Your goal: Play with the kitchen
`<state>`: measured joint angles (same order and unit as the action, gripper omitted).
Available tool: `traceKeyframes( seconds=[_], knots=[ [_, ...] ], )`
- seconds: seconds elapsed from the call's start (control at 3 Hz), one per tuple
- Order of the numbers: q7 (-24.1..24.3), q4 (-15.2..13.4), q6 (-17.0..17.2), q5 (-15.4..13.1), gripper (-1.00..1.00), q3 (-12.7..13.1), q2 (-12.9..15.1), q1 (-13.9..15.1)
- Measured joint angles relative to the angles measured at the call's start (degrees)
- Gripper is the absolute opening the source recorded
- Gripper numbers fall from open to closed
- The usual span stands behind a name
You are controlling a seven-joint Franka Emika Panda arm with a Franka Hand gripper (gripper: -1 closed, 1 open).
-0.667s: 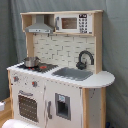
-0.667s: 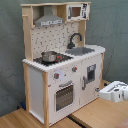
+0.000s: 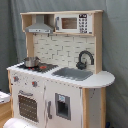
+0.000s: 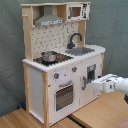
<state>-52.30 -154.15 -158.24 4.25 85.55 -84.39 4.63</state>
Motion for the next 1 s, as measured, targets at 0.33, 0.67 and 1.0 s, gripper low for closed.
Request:
traceKeyframes(
  seconds=[0.33, 0.67, 1.0],
  knots=[
    [-1.06, 0.38, -4.88, 0.0, 1.0, -0.22, -0.02, 5.22],
    [-2.08, 1.34, -9.13, 0.02, 1.0, -0.34, 0.04, 10.06],
    [-2.67, 2.09, -13.46, 0.02, 1.0, -0.46, 0.08, 14.99]
  ],
)
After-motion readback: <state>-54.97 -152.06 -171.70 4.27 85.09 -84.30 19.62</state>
